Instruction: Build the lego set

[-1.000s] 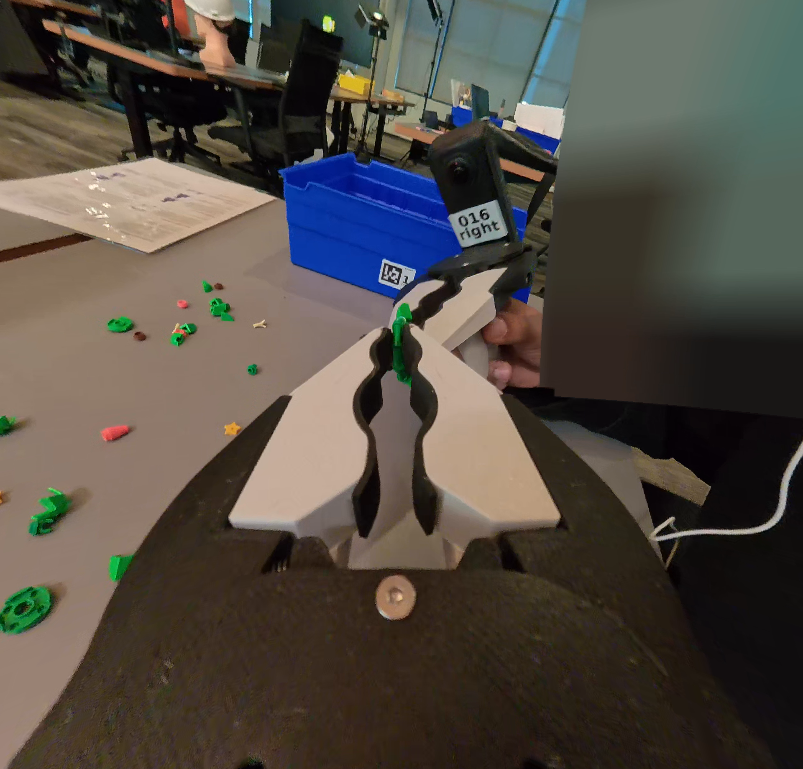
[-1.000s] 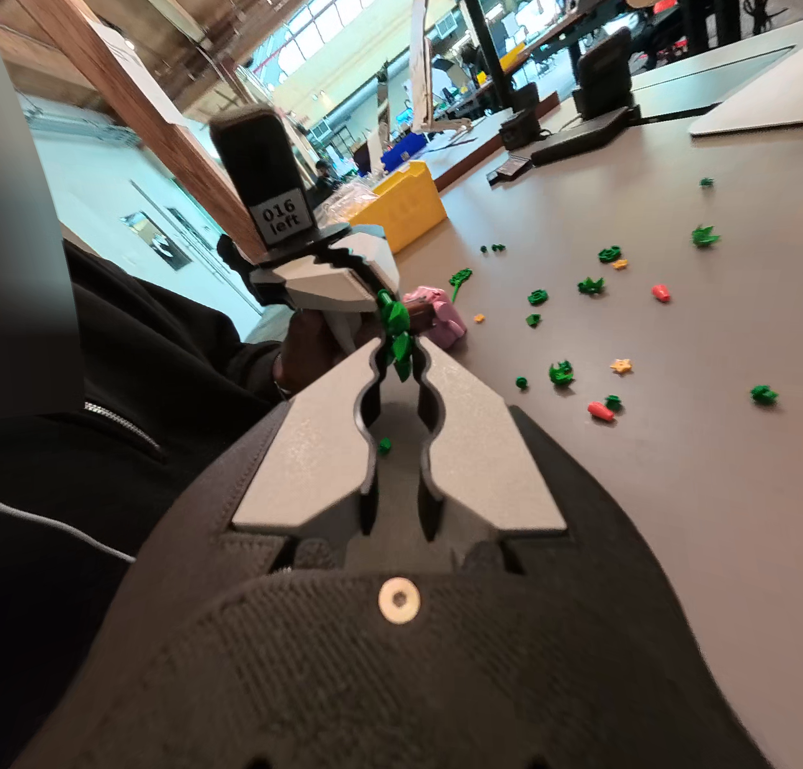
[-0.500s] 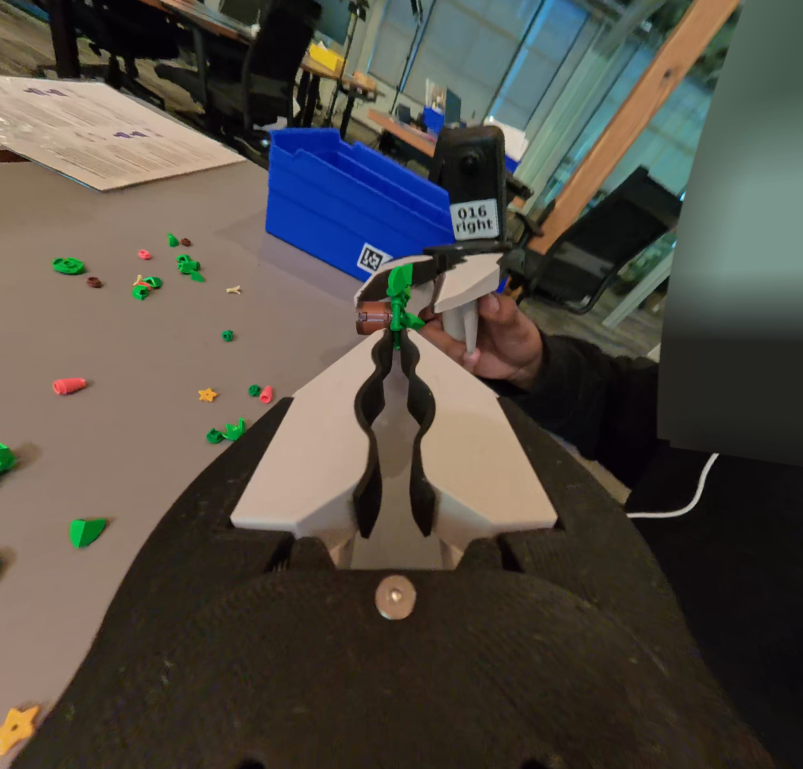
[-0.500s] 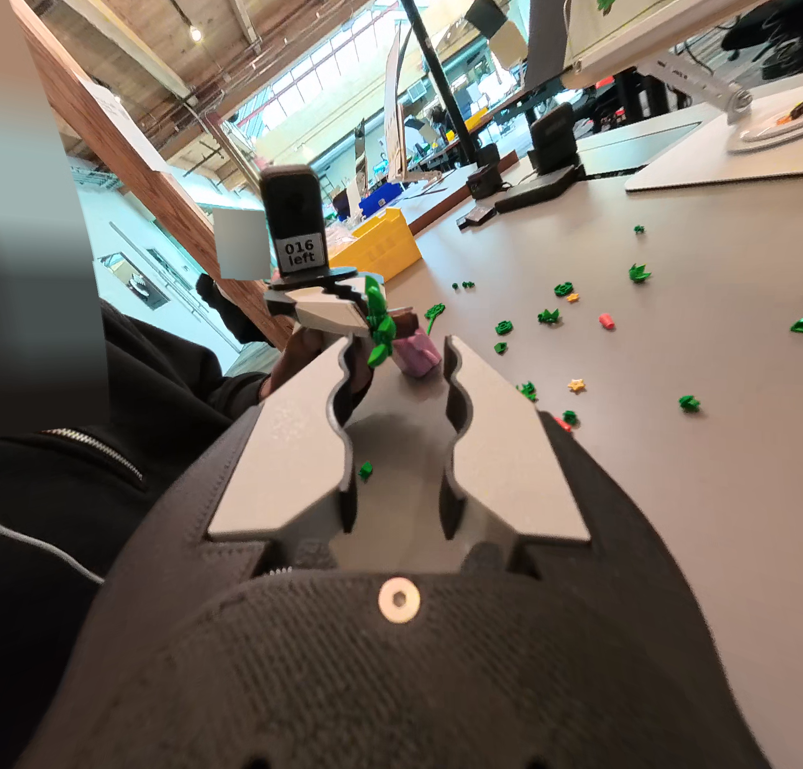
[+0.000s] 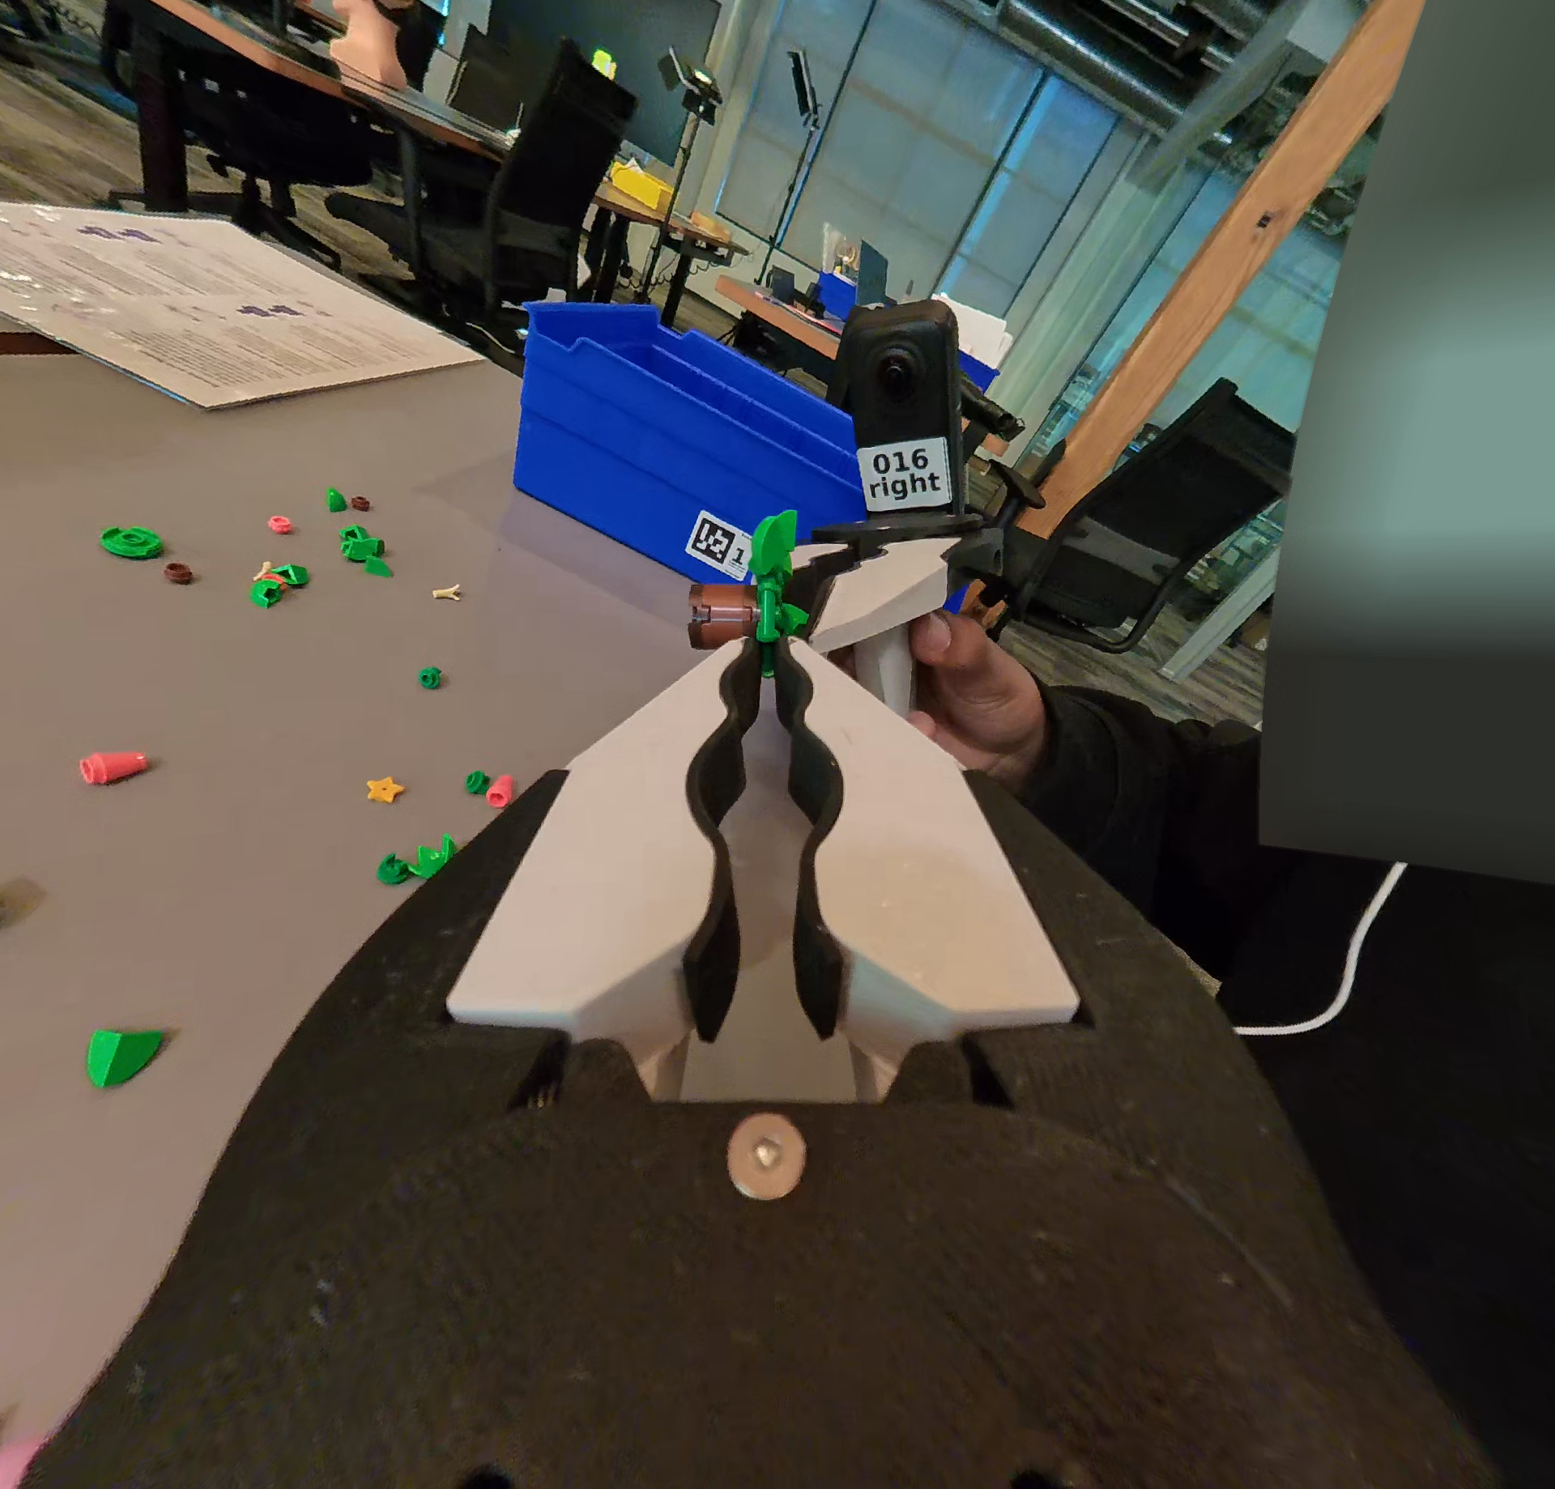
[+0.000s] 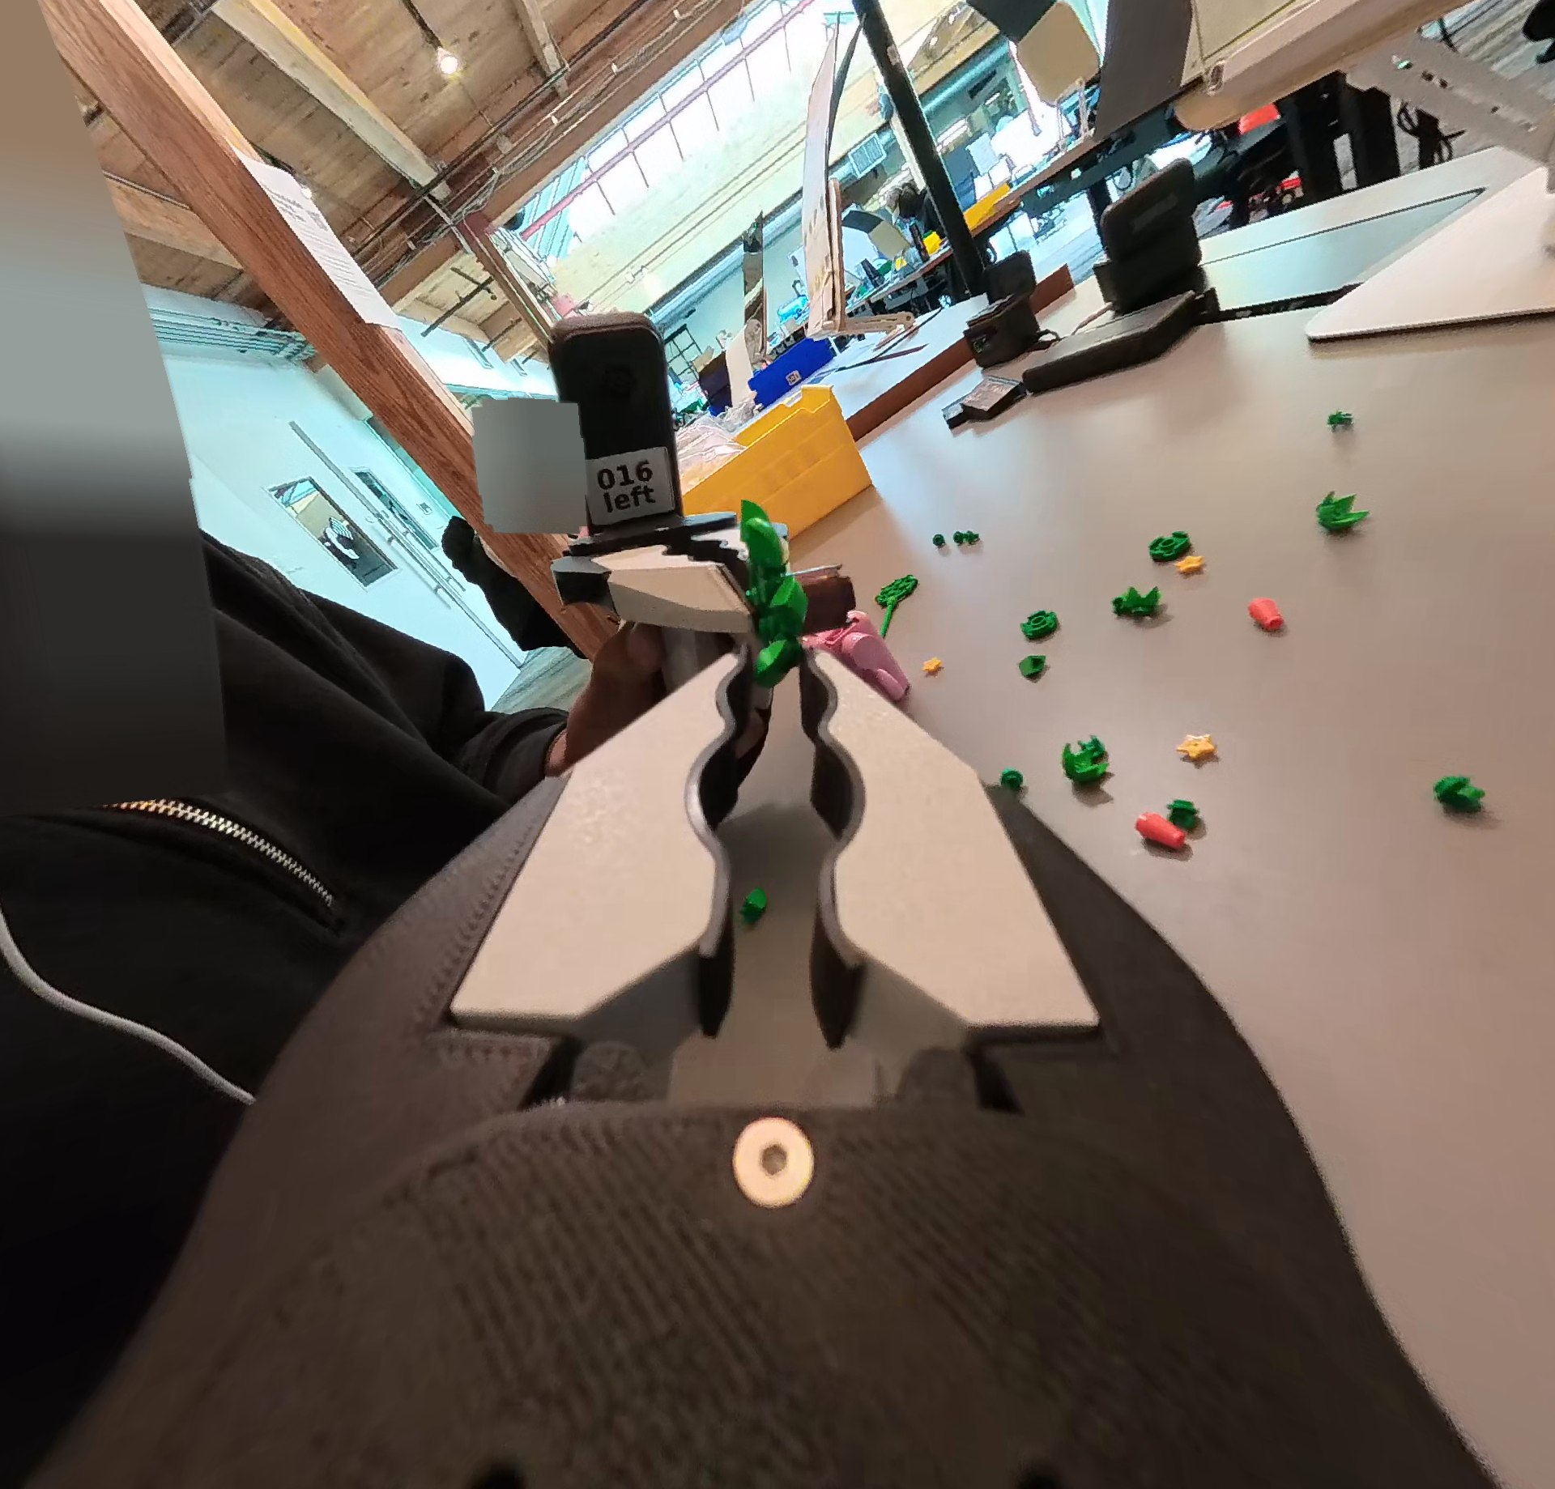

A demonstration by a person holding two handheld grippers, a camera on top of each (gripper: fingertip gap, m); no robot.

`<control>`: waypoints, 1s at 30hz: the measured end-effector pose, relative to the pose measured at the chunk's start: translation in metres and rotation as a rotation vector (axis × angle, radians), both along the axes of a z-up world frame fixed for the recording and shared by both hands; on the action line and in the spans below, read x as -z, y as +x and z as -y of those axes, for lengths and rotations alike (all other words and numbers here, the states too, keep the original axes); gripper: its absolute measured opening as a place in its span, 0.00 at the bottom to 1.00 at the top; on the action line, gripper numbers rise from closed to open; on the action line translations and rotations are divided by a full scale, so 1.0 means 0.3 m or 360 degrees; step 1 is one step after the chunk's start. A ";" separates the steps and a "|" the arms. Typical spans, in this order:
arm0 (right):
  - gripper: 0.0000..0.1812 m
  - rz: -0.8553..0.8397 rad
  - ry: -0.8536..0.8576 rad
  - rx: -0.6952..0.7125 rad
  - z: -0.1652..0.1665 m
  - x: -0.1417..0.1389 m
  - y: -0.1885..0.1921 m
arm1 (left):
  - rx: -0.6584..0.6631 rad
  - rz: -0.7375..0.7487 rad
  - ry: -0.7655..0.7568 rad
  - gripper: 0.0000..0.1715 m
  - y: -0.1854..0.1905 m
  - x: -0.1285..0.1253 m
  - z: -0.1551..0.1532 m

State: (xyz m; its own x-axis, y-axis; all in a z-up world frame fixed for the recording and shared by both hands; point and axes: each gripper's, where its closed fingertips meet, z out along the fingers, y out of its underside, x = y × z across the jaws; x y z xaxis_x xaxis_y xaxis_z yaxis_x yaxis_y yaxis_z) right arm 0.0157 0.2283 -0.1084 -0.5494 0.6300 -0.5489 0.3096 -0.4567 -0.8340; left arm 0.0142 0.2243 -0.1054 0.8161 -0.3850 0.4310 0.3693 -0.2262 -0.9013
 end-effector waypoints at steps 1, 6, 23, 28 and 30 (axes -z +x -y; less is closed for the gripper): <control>0.04 0.0005 0.0001 -0.0009 0.002 0.001 0.001 | 0.0005 0.0015 -0.0002 0.00 -0.001 0.000 0.000; 0.04 0.0006 -0.0080 -0.0115 0.019 -0.013 0.014 | 0.0108 0.0255 -0.0015 0.00 -0.004 -0.009 0.006; 0.16 -0.0029 -0.0168 0.0020 -0.051 -0.026 0.000 | 0.0136 0.0408 -0.0032 0.00 -0.028 -0.004 0.007; 0.16 -0.0089 0.0162 0.0121 -0.044 -0.019 0.000 | 0.0131 0.0424 -0.0063 0.00 -0.033 0.006 0.005; 0.17 -0.0140 0.0373 0.0201 -0.042 -0.018 -0.002 | 0.0133 0.0421 -0.0084 0.00 -0.032 0.013 0.004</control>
